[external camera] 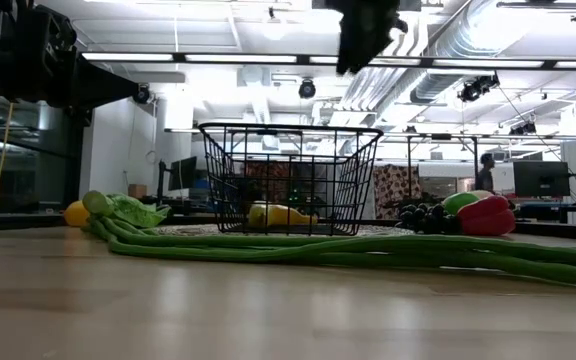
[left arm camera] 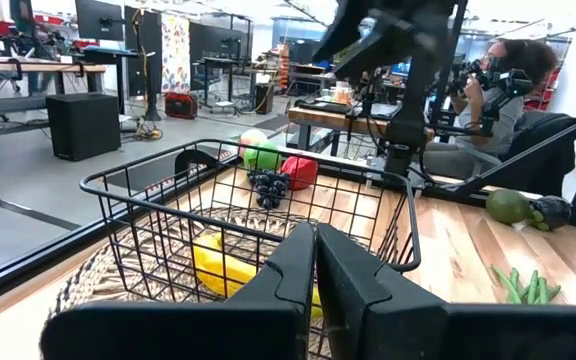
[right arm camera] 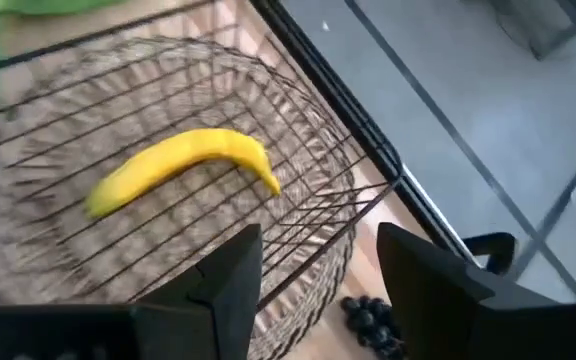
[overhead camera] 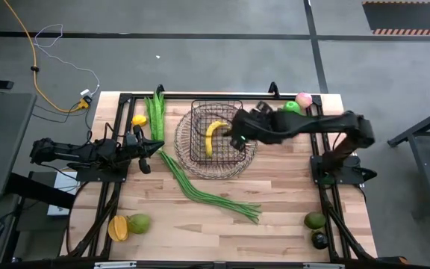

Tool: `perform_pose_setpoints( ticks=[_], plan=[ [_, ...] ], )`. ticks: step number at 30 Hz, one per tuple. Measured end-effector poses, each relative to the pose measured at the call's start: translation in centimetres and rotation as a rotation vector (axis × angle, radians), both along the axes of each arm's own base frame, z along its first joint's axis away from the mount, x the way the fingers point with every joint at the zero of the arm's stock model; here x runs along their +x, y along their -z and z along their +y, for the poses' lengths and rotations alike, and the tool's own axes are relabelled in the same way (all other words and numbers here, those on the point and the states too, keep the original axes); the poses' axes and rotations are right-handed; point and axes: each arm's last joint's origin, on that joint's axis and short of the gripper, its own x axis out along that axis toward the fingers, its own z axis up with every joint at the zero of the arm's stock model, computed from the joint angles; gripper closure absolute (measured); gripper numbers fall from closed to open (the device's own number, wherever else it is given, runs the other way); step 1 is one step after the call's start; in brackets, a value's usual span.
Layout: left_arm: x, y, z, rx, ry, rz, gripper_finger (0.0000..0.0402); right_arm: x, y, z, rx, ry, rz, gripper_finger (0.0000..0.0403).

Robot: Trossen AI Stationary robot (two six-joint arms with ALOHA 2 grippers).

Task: Build produce basket
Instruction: Put the green pear into the black mesh basket

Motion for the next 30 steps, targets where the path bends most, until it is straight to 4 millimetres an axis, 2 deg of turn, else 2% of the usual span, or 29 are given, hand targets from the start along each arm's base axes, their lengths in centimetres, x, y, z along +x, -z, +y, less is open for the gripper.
perform_pose_setpoints(
  ticks=[3,6,10,14,18,21,24,30],
  plan=[
    [0.0,0.0,0.0,0.0,-0.002,0.0,0.0396,-2.2,0.9,1.6,0.002,-0.061,-0.051,0.0213],
    [0.0,0.0,0.0,0.0,-0.002,0.0,0.0396,-5.0,2.9,2.1,0.013,-0.091,-0.113,0.0217],
    [0.0,0.0,0.0,0.0,-0.003,0.0,0.0396,-8.9,5.2,1.7,0.039,-0.118,-0.306,0.0227],
    [0.0,0.0,0.0,0.0,-0.002,0.0,0.0396,-11.4,6.3,1.6,0.057,-0.29,-0.563,0.0238],
    [0.0,0.0,0.0,0.0,-0.002,0.0,0.0396,-13.1,6.4,2.0,-0.003,-0.524,-0.816,0.0242],
    [0.0,0.0,0.0,0.0,-0.002,0.0,0.0396,-14.0,6.6,2.0,-0.073,-0.604,-0.926,0.0242],
    [0.0,0.0,0.0,0.0,-0.002,0.0,0.0396,-14.4,7.1,2.0,-0.09,-0.611,-0.954,0.0242],
    [0.0,0.0,0.0,0.0,-0.002,0.0,0.0396,-14.1,8.0,2.0,-0.016,-0.586,-0.916,0.0242]
  ],
)
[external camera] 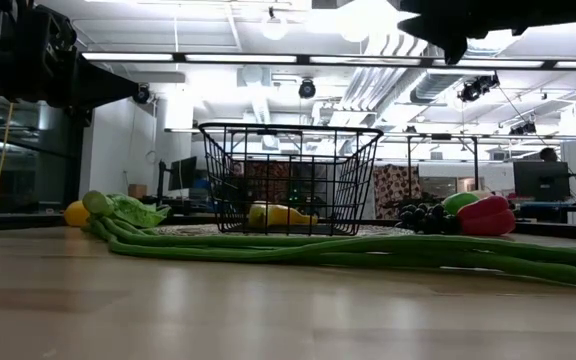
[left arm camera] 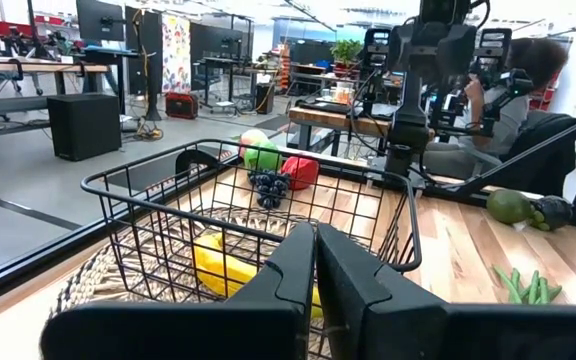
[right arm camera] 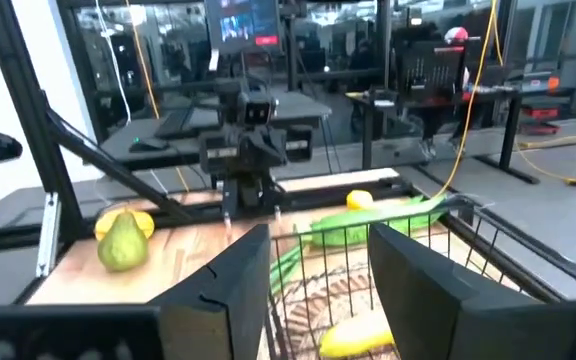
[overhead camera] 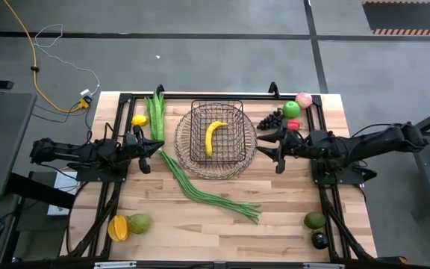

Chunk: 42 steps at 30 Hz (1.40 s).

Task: Build produce basket
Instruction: Put the green pear into the black mesh basket

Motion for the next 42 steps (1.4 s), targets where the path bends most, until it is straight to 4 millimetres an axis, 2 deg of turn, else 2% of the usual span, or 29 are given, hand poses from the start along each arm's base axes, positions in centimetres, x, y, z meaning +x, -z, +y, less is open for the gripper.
perform_pose_setpoints(
  ticks=[10,18,25,31,42],
  plan=[
    [0.0,-0.2,0.0,0.006,-0.001,-0.017,0.0396,0.2,-0.2,0.0,-0.019,0.012,-0.031,0.0242],
    [-0.3,-2.6,-0.1,0.067,0.016,-0.251,0.0396,0.1,-0.9,0.0,-0.009,0.014,-0.104,0.0242],
    [-0.4,-3.0,-0.3,0.099,0.097,-0.288,0.0391,0.1,-1.1,0.0,-0.007,0.015,-0.117,0.0242],
    [-0.3,-3.0,-0.3,0.063,0.107,-0.3,0.0328,0.1,-1.0,0.0,-0.008,0.015,-0.107,0.0242],
    [0.0,-3.0,-0.6,-0.028,0.207,-0.326,0.0146,0.1,-0.9,0.0,-0.009,0.015,-0.101,0.0242]
  ],
)
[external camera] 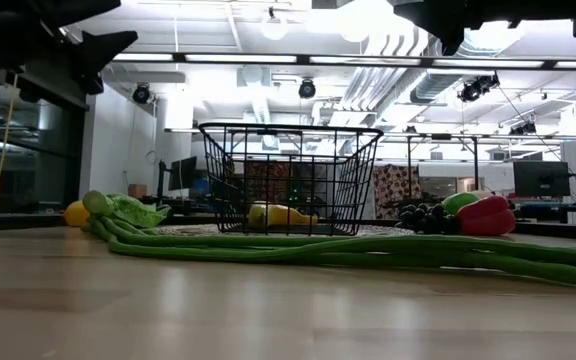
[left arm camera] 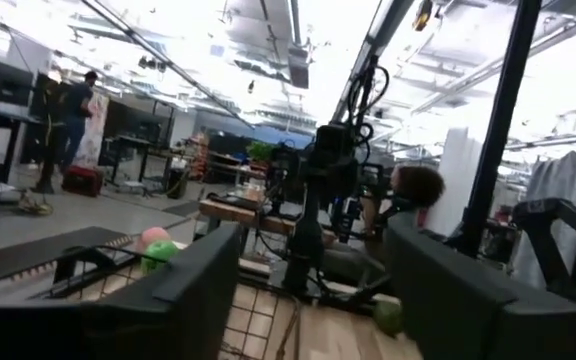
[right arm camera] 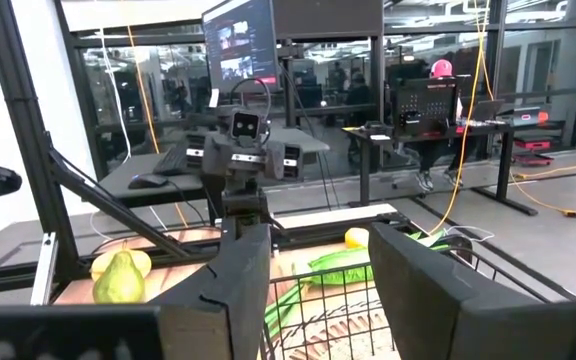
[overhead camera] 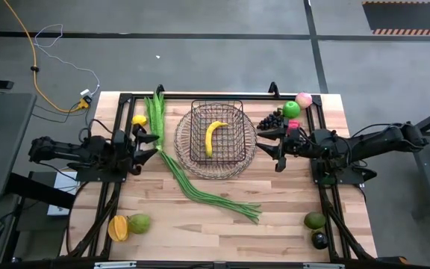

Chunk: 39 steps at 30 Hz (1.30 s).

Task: Build produce basket
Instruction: Put the green pear into the black mesh basket

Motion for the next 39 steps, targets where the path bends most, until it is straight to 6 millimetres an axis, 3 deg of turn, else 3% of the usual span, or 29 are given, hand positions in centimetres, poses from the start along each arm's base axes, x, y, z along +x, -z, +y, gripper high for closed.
perform_pose_setpoints(
  ticks=[5,13,18,23,27,31,39],
  plan=[
    [0.6,-0.6,-0.3,-0.001,0.024,0.03,0.0104,0.0,0.0,0.0,0.0,0.0,0.0,0.0242],
    [3.0,-2.3,-0.9,-0.033,0.076,0.152,0.0096,0.0,0.0,0.0,0.0,0.0,0.0,0.0242],
    [5.5,-6.6,-2.6,0.045,0.272,0.232,0.0096,0.0,0.1,0.0,-0.001,0.0,0.016,0.0242],
    [6.7,-10.8,-5.0,0.058,0.434,0.628,0.0096,0.0,0.3,0.0,-0.003,0.001,0.035,0.0242],
    [6.6,-12.5,-7.2,-0.037,0.493,0.977,0.0096,0.0,0.3,0.0,-0.003,0.001,0.035,0.0242],
    [6.2,-12.4,-9.6,-0.174,0.502,1.24,0.0096,0.0,0.4,0.0,0.003,0.0,0.037,0.0242],
    [4.8,-9.4,-13.4,-0.31,0.358,1.587,0.0096,0.0,0.4,0.0,0.014,-0.001,0.043,0.0242]
  ],
)
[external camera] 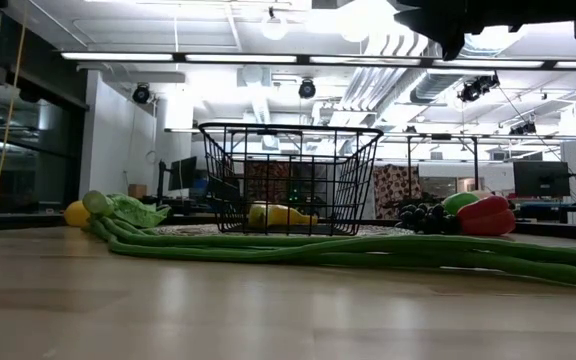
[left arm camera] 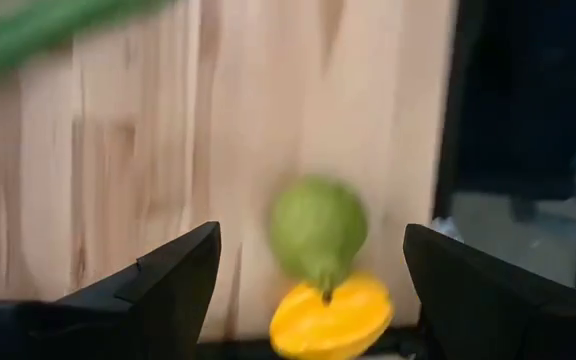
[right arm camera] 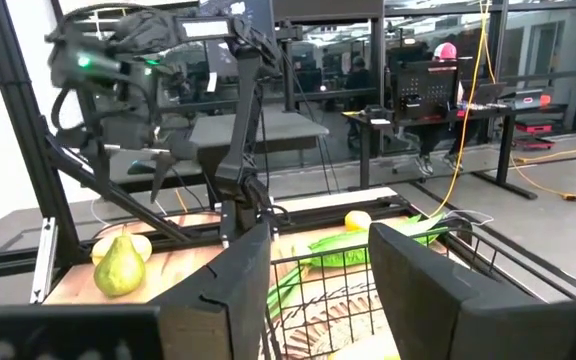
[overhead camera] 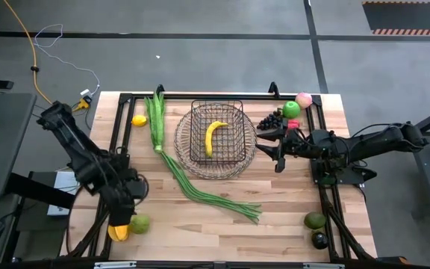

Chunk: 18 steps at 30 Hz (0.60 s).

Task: Build produce basket
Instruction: Put the green pear into the black mesh basket

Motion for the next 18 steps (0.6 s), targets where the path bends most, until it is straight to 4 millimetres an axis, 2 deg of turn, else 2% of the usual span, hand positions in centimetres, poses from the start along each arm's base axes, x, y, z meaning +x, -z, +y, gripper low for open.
perform_pose_setpoints(
  ticks=[5,9,18],
  plan=[
    [-0.7,1.5,-2.0,0.069,0.008,0.105,0.0096,0.0,0.1,0.0,-0.001,0.0,0.009,0.0242],
    [-1.1,2.3,-3.5,0.102,0.007,0.105,0.0096,0.0,0.1,0.0,-0.001,0.0,0.009,0.0242],
    [-1.3,3.6,-5.3,0.118,0.021,0.112,0.0097,0.0,0.1,0.0,0.002,0.0,0.009,0.0242]
  ],
)
